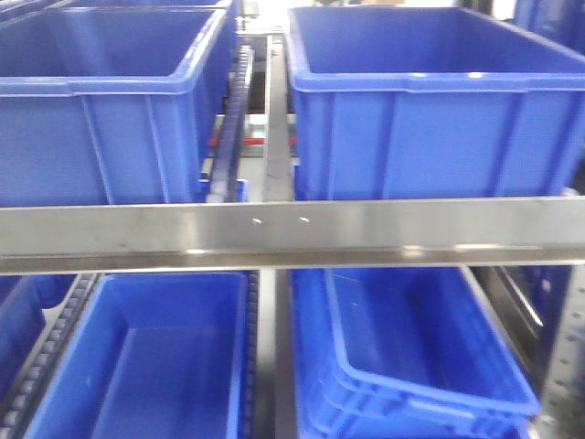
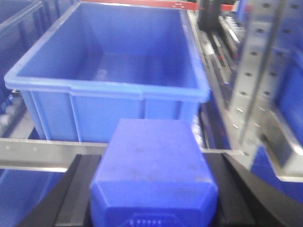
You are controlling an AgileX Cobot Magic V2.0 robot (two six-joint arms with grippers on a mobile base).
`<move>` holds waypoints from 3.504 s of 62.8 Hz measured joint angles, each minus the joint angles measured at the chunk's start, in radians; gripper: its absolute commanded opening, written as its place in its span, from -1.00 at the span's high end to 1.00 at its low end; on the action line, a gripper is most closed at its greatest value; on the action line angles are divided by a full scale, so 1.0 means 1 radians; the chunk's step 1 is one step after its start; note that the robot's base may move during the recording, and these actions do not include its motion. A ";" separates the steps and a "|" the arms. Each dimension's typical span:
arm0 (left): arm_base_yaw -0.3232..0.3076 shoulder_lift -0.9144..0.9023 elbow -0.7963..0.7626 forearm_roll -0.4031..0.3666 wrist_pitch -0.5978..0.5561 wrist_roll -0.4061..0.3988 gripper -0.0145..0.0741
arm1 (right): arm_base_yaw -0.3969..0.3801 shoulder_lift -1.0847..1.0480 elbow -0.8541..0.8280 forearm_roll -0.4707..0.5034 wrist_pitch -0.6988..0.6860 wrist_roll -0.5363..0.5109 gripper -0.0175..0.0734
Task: Pick and sort blue part to right shelf
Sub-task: 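Drive along the aisle to the shelf of empty blue bins, then lower both held blocks over the empty blue bins, then open the right gripper to drop its block into the bin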
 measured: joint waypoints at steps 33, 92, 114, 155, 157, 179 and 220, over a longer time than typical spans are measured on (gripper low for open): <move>0.000 0.000 0.000 0.000 0.000 0.000 -0.24 | 0.000 0.000 0.000 0.000 0.000 0.000 -0.22; 0.000 0.000 0.000 0.000 0.001 0.000 -0.24 | 0.000 0.000 0.000 0.000 0.000 0.000 -0.22; 0.000 0.000 0.000 0.000 0.001 0.000 -0.24 | 0.000 0.000 0.000 0.000 -0.030 0.000 -0.22; 0.000 0.299 -0.099 0.002 -0.181 0.000 -0.24 | 0.000 0.142 -0.059 0.000 -0.172 0.000 -0.22; 0.000 0.347 -0.120 0.002 -0.202 0.000 -0.24 | 0.000 0.177 -0.076 0.000 -0.179 0.000 -0.22; 0.000 0.841 -0.332 0.005 -0.352 0.000 -0.24 | 0.043 0.599 -0.312 -0.004 -0.204 0.000 -0.22; 0.000 1.098 -0.403 0.007 -0.440 0.000 -0.62 | 0.076 0.958 -0.372 -0.009 -0.440 0.000 -0.67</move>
